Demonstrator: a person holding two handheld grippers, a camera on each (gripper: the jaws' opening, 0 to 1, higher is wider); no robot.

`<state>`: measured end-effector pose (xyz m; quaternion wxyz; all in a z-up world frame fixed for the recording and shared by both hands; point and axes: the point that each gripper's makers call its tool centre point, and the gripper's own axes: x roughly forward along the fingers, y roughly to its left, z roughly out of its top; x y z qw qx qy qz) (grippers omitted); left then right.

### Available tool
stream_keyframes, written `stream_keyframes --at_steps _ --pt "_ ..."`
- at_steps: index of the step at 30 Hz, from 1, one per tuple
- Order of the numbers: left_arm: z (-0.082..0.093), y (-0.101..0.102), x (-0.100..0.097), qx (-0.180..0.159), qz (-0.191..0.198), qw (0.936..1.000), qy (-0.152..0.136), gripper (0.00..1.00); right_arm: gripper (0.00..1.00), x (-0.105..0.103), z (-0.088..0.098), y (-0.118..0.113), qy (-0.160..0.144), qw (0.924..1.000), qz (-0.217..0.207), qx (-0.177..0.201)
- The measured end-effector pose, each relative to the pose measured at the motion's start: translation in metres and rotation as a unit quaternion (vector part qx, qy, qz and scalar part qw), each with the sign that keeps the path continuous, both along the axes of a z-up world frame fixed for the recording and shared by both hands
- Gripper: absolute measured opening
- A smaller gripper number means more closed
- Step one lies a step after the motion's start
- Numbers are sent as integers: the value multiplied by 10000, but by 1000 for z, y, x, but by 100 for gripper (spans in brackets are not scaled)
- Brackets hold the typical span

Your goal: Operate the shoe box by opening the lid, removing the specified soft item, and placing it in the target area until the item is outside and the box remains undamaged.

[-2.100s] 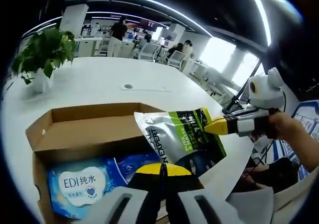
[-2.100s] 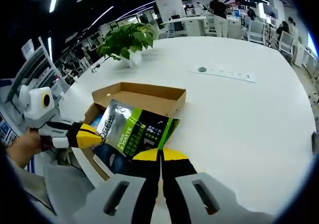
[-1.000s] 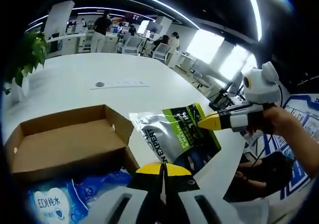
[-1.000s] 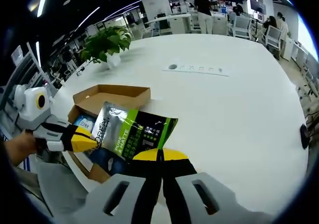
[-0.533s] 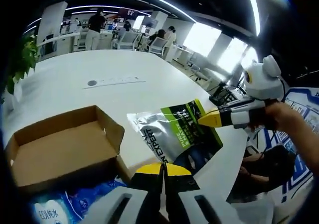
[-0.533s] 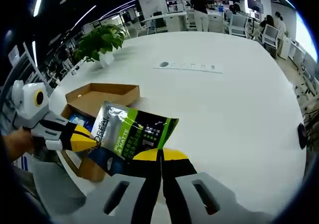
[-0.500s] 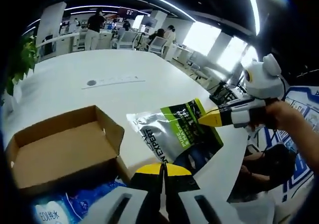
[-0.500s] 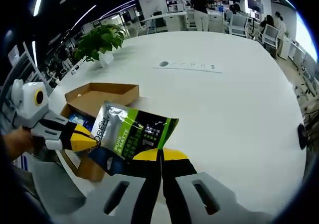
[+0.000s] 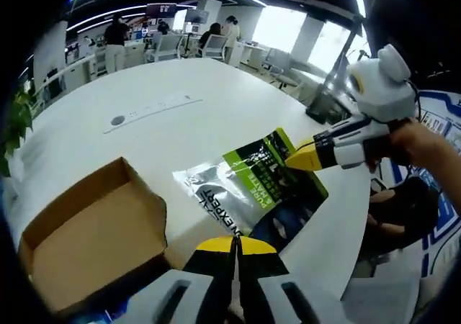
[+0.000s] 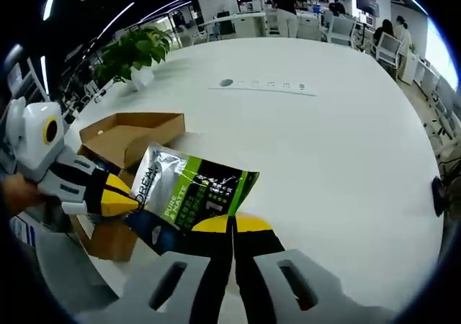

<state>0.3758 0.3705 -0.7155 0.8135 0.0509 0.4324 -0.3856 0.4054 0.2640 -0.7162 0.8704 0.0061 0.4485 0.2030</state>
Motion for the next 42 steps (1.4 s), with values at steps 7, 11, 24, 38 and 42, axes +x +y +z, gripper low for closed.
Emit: stream_keyframes --at_steps 7,11,24,38,42 --pt "-16 -5 2 486 -377 9981 16 0 0 5 -15 -3 42 10000 8 -34" --pt "-24 -10 2 624 -504 9968 69 0 0 8 -23 -6 51 10000 -4 -60" --pt "-41 -15 3 1173 -1094 9870 -56 1 0 13 -41 -9 84 10000 -13 -25" --pt "-56 -15 1 1789 -1841 9654 -469 2 0 11 -58 -8 83 9999 124 -1" --pt "-60 -15 -2 1981 -2070 9563 -578 2 0 11 -62 -8 51 9997 215 -59"
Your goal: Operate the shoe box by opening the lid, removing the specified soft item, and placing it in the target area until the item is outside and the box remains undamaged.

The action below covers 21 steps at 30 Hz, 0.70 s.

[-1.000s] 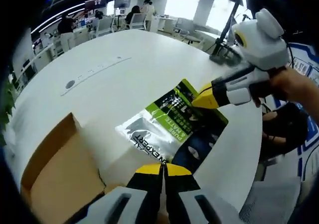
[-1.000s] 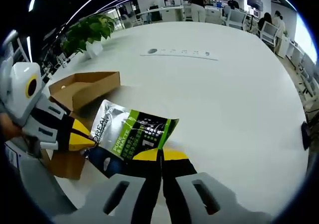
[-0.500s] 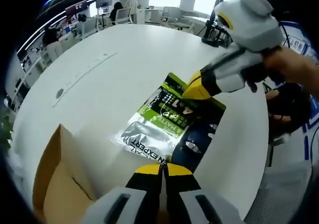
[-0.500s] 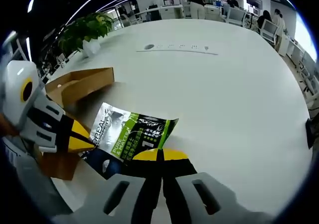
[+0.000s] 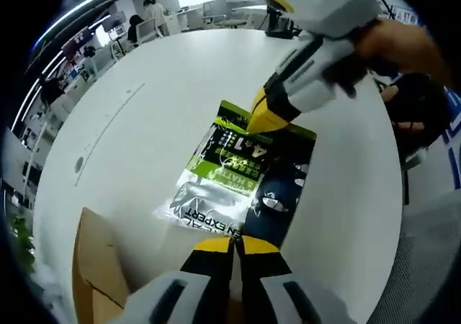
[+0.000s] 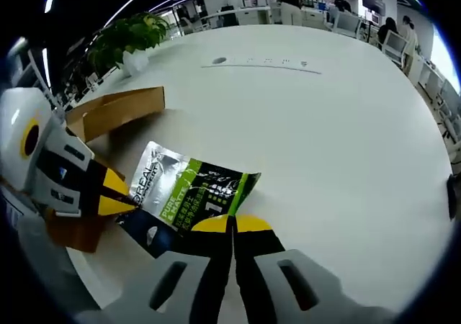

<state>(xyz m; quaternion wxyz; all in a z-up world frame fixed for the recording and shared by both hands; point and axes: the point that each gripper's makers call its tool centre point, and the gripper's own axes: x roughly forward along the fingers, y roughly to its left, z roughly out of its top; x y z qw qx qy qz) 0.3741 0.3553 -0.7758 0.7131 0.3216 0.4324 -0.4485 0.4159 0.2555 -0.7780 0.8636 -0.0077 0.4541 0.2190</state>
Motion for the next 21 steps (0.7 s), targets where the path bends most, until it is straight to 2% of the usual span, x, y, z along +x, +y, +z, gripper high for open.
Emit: stream_keyframes --at_steps 3,11,15,21 --pt "-2 1 -4 132 -148 9998 -49 3 0 0 -3 -1 -74 9999 79 -76" --pt "9 4 -2 379 -589 9963 -500 4 0 0 -7 -3 -53 9997 72 -249" --pt "18 2 -4 212 -522 9971 -513 10 0 -1 -8 1 19 9998 32 -187" --pt "33 0 -4 -92 -311 9983 -481 11 0 1 -9 2 -15 9996 18 -282"
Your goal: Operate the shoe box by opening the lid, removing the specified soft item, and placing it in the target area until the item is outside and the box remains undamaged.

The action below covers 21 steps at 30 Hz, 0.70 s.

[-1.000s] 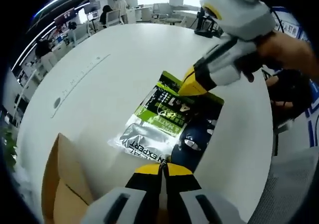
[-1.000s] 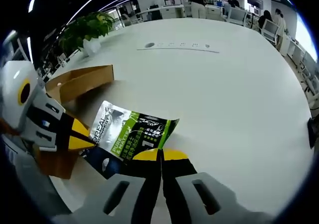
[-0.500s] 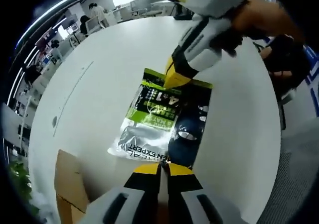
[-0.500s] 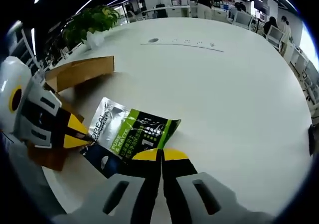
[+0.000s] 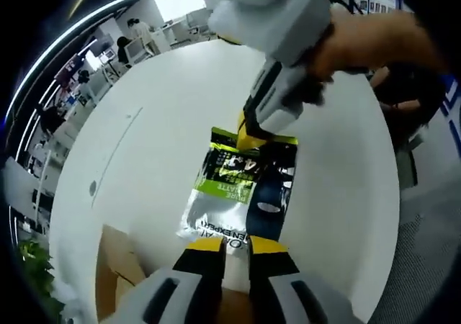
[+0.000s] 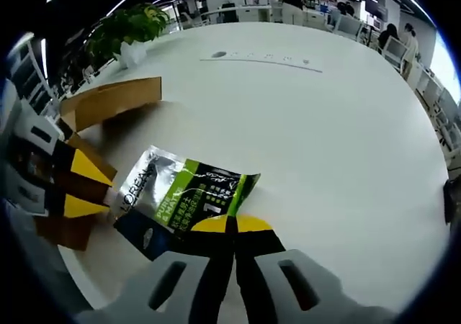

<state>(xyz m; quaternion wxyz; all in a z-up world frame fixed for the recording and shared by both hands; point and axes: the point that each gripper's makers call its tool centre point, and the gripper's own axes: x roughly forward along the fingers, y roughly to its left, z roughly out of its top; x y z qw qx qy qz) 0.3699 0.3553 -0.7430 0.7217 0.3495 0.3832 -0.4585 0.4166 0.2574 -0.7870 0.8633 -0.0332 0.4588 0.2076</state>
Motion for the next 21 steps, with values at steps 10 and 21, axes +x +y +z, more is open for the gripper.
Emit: stream_keyframes --at_steps 10,21 --pt "17 -1 -1 -579 485 9968 240 15 5 -2 4 -3 -95 9999 21 30" --pt "40 11 -3 -1035 850 9908 216 20 9 -7 20 -11 -273 9995 131 -91"
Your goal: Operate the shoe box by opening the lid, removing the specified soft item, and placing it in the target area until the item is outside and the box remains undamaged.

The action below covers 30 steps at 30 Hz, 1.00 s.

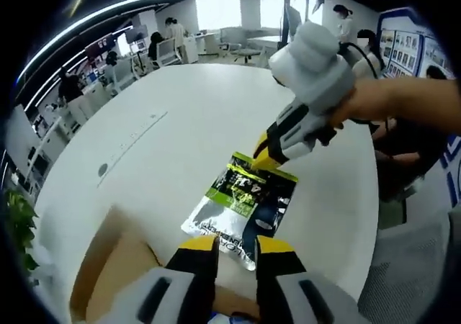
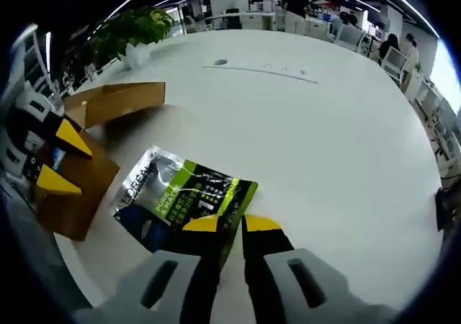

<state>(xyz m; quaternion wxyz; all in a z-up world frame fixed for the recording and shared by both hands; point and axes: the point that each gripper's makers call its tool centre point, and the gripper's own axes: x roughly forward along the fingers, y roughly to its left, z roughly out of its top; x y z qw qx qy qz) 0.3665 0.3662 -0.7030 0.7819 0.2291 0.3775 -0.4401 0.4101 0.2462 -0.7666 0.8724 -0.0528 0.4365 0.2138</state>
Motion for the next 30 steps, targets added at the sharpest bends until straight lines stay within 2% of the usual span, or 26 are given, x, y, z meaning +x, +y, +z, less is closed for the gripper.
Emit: stream_keyframes --at_steps 11,19,26,30 --pt "20 20 -5 -365 378 9986 -12 25 18 -15 30 8 -202 9993 302 -53" --pt "32 41 -11 -657 765 9949 45 27 24 -34 50 17 -220 9982 555 -59" --pt "47 61 -16 -836 1037 9911 -35 28 30 -45 77 28 -406 9966 717 -11" --pt "51 72 -18 -892 1172 9891 -46 28 33 -51 86 36 -446 9957 804 47"
